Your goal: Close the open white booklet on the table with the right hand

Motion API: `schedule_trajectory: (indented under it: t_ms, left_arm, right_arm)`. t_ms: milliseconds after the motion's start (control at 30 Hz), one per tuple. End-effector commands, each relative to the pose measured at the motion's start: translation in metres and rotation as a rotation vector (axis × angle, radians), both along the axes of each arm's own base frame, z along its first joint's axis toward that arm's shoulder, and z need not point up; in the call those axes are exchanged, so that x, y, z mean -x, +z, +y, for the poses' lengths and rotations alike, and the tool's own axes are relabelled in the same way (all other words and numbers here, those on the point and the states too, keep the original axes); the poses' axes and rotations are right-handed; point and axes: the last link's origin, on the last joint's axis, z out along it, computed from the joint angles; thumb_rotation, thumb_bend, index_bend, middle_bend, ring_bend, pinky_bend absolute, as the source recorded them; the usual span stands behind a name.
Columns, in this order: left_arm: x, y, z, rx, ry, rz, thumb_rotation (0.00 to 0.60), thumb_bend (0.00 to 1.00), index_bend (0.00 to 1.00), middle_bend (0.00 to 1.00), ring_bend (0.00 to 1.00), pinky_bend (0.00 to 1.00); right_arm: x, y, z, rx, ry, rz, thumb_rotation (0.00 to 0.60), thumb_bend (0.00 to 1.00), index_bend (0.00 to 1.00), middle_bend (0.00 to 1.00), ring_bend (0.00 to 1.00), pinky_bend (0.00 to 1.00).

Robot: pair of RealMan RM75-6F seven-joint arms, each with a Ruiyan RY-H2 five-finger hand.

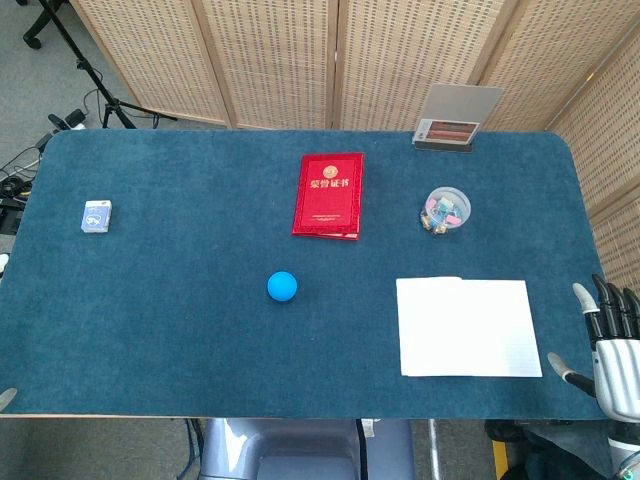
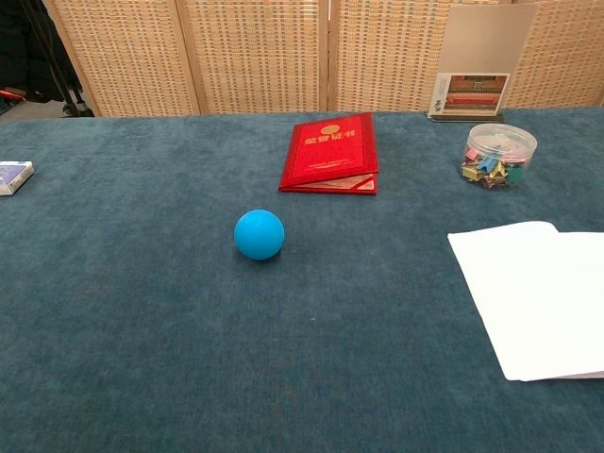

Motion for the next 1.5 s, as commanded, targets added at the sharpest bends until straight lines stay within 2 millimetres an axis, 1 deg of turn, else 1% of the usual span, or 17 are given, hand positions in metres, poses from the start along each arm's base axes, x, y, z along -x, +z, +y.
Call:
schedule_trajectory:
  t_ms: [33,267,433,533,600,667,800,933,1100,1267,1433,1500]
  left_arm:
    - [0.000,0.000,-0.001,0.000,-0.001,0.000,0.600,0.00,0.00,0.00,0.00,0.00]
    - [0.000,0.001,-0.001,-0.003,0.000,-0.003,0.600,0.00,0.00,0.00,0.00,0.00]
    - [0.001,0.001,0.001,-0.001,0.002,-0.002,0.600,0.00,0.00,0.00,0.00,0.00]
    - [0.000,0.000,0.001,0.000,0.003,-0.001,0.600,0.00,0.00,0.00,0.00,0.00]
    - [0.000,0.000,0.001,0.002,0.002,-0.001,0.600,0.00,0.00,0.00,0.00,0.00]
    - [0.000,0.000,0.002,0.001,0.003,-0.002,0.600,0.00,0.00,0.00,0.00,0.00]
    - [-0.001,0.000,0.001,0.002,0.003,-0.003,0.600,0.00,0.00,0.00,0.00,0.00]
    - [-0.002,-0.003,0.001,0.007,0.001,0.006,0.600,0.00,0.00,0.00,0.00,0.00]
    - [-0.002,-0.004,0.002,0.010,0.006,0.010,0.600,0.00,0.00,0.00,0.00,0.00]
    - [-0.001,-0.003,0.003,0.005,0.010,0.005,0.600,0.00,0.00,0.00,0.00,0.00]
    - [0.000,0.000,0.002,-0.001,0.009,-0.003,0.600,0.00,0.00,0.00,0.00,0.00]
    - [0.000,0.000,0.002,-0.001,0.009,-0.004,0.600,0.00,0.00,0.00,0.00,0.00]
  right_arm:
    - [0.000,0.000,0.000,-0.005,-0.006,-0.002,0.600,0.00,0.00,0.00,0.00,0.00]
    - [0.001,-0.002,0.001,-0.028,-0.015,0.019,0.600,0.00,0.00,0.00,0.00,0.00]
    - [0.002,-0.012,0.002,-0.161,-0.020,0.108,0.600,0.00,0.00,0.00,0.00,0.00]
    - [0.000,-0.024,0.001,-0.253,-0.009,0.132,0.600,0.00,0.00,0.00,0.00,0.00]
    - [-0.005,-0.036,-0.001,-0.339,0.021,0.120,0.600,0.00,0.00,0.00,0.00,0.00]
    - [-0.007,-0.044,-0.003,-0.380,0.046,0.125,0.600,0.00,0.00,0.00,0.00,0.00]
    - [-0.005,-0.059,-0.011,-0.370,0.099,0.183,0.600,0.00,0.00,0.00,0.00,0.00]
    - [0.001,-0.081,-0.016,-0.381,0.134,0.254,0.600,0.00,0.00,0.00,0.00,0.00]
    - [0.003,-0.109,-0.016,-0.416,0.174,0.332,0.600,0.00,0.00,0.00,0.00,0.00]
    - [0.001,-0.137,-0.011,-0.433,0.228,0.394,0.600,0.00,0.00,0.00,0.00,0.00]
    - [0.002,-0.150,-0.011,-0.446,0.242,0.433,0.600,0.00,0.00,0.00,0.00,0.00]
    - [0.002,-0.154,-0.011,-0.448,0.243,0.439,0.600,0.02,0.00,0.00,0.00,0.00]
